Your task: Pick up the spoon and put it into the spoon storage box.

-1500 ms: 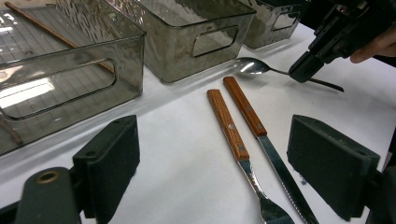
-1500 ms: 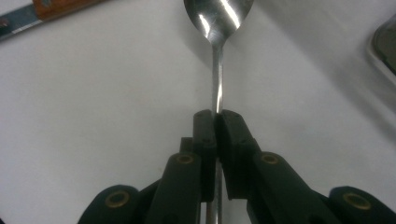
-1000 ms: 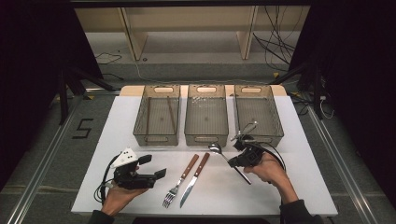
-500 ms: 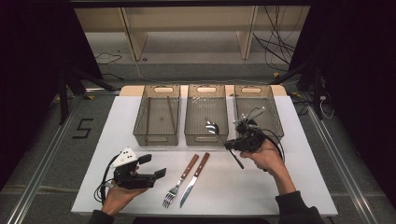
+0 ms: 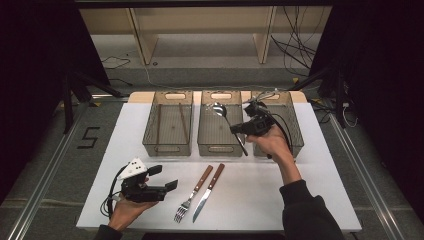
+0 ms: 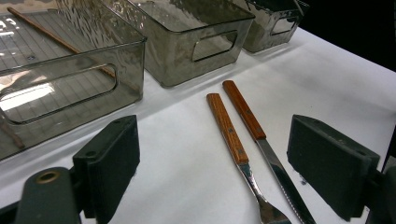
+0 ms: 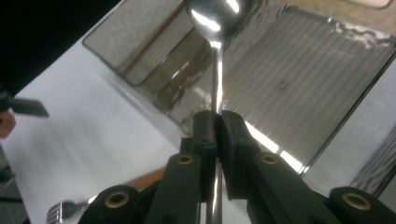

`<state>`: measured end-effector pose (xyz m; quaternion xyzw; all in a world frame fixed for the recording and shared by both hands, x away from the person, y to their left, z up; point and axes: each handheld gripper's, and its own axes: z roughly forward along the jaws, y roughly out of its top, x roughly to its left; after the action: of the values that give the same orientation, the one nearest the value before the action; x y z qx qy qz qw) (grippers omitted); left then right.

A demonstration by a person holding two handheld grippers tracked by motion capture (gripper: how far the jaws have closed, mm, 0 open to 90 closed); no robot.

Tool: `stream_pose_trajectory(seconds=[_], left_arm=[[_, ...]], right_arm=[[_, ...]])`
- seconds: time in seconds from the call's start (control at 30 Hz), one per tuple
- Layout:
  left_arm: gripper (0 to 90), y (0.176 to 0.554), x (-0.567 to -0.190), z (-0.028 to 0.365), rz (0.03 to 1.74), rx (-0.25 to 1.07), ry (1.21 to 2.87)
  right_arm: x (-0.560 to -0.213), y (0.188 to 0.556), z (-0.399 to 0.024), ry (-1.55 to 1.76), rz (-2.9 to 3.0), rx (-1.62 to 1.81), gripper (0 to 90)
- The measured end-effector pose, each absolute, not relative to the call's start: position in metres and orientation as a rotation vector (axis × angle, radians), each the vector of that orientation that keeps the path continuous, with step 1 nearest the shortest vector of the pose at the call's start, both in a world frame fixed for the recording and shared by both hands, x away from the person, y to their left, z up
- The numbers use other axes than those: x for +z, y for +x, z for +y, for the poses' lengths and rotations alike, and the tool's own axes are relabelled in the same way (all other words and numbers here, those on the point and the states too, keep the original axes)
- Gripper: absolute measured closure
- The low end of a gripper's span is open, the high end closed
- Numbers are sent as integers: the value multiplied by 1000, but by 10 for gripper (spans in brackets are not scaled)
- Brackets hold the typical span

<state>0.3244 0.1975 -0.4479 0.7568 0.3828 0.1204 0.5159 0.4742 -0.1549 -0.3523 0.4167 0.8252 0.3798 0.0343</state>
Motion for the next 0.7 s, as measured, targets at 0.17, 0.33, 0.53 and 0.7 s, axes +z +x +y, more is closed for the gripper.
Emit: stream_pose_trajectory(seconds=[0.17,0.33,0.53,0.7], left_arm=[[168,324,-447,198,917,289,1815],[168,324,-447,198,918,288,1809],[167,324,-448,198,914,286,1813],[167,324,-448,197,911,285,1813]], right_arm=[[-351,489,-151,1326,2499,1170,855],[-351,502,-146,1360,2472,1163,855],[-352,517,-143,1410,2433,1146,854],[-358,527,-141,1453,2404,1134,854]])
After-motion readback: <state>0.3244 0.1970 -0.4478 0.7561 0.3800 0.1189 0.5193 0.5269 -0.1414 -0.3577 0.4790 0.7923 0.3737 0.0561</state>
